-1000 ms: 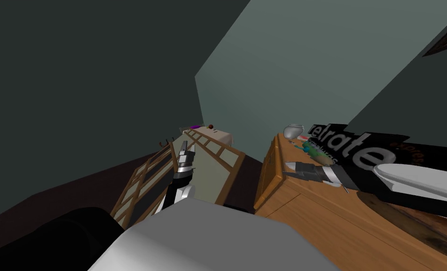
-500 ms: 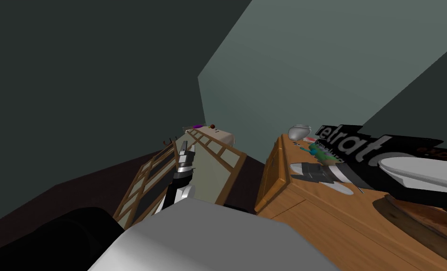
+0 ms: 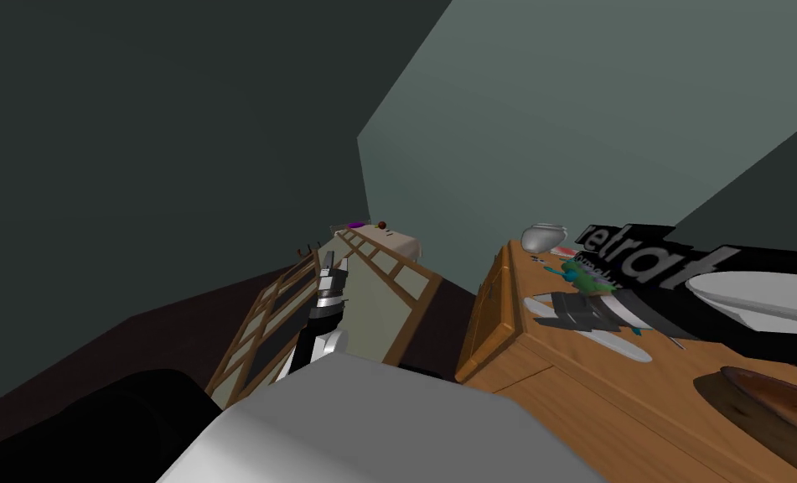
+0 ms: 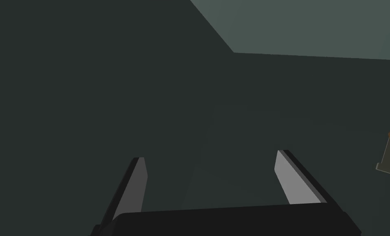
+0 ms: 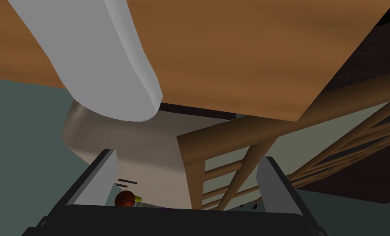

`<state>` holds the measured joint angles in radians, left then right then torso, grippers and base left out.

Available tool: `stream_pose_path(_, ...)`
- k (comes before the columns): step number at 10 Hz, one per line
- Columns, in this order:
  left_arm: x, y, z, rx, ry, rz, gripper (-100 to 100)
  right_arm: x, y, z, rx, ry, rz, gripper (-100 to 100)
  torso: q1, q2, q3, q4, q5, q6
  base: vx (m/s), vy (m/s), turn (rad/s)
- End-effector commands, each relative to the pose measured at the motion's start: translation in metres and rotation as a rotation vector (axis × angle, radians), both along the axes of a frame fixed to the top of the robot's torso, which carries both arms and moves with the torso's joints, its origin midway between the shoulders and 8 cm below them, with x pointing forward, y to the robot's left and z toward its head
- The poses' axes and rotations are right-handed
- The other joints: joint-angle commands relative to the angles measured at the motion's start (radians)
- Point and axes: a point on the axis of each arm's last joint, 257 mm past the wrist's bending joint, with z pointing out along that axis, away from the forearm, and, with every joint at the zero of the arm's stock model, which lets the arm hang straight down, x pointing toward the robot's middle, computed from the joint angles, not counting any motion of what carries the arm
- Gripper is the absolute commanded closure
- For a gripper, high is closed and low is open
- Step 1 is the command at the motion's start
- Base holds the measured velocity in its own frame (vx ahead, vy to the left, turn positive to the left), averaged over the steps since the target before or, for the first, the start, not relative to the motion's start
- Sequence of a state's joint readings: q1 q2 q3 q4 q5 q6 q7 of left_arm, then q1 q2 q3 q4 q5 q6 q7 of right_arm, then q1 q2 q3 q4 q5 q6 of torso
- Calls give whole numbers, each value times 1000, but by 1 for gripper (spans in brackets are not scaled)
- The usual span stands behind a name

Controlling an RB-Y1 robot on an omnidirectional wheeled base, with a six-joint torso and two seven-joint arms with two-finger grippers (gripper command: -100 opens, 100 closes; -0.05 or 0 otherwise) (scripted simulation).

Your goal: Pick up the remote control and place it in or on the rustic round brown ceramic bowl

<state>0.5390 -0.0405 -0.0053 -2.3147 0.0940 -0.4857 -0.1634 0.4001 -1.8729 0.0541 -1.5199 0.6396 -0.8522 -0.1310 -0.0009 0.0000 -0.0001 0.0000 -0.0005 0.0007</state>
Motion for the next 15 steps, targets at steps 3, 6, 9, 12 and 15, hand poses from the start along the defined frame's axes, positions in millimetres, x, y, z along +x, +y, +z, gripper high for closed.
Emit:
stream_pose_path(3,0,0,0,0,0,0,0,-23,-39,-3,-111,93,-4,-100,-2,0,0,0,0,0,11,-45,122)
stream_pose_path(6,0,0,0,0,0,0,0,-23,-39,-3,-111,93,-4,-100,-1,0,0,0,-1,1,3,-28,21)
stream_pose_path(9,0,0,0,0,0,0,0,-38,-55,-7,-151,145,-9,-100,-1,0,0,0,0,0,9,-32,70)
stream_pose_path(12,0,0,0,0,0,0,0,-67,-74,-19,-186,229,-23,-100,-4,-1,0,0,-1,0,20,-69,89)
stream_pose_path(15,0,0,0,0,0,0,0,-66,-73,-19,-186,229,-22,-100,0,0,0,0,-1,1,10,-14,-8)
